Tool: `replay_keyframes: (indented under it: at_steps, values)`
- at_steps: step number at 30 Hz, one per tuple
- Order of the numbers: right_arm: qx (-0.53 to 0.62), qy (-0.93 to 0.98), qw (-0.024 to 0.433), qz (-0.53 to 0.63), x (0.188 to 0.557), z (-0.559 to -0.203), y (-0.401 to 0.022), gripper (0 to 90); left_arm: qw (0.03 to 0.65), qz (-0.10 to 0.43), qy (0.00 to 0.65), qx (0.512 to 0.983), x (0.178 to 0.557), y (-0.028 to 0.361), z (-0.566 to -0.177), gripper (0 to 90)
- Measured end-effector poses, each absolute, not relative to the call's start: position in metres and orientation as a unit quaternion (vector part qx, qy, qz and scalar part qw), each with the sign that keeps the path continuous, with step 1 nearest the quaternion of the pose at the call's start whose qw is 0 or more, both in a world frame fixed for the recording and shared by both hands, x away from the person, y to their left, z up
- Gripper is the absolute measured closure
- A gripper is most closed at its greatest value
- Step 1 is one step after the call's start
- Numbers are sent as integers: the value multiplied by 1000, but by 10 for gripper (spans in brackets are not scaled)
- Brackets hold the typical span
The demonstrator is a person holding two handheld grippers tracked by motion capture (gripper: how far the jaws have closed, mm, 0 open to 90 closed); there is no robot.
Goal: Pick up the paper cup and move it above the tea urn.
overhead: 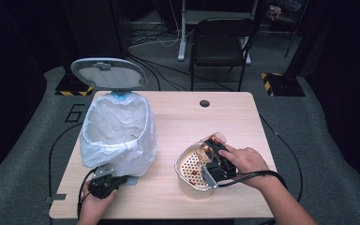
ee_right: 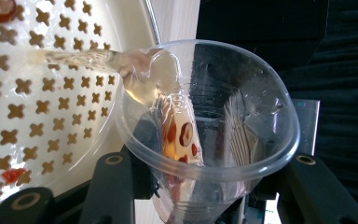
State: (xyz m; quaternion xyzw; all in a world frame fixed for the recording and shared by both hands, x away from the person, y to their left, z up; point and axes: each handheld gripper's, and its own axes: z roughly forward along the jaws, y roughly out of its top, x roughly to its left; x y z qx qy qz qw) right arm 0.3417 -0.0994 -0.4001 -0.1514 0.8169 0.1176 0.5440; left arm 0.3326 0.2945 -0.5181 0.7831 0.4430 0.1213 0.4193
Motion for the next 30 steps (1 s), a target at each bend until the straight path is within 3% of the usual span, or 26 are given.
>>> replay_keyframes:
  at_steps: [30]
  values:
    - [-236,767,596,39,335,-409,-95,540,419,122,442,784,333,295,-518,900]
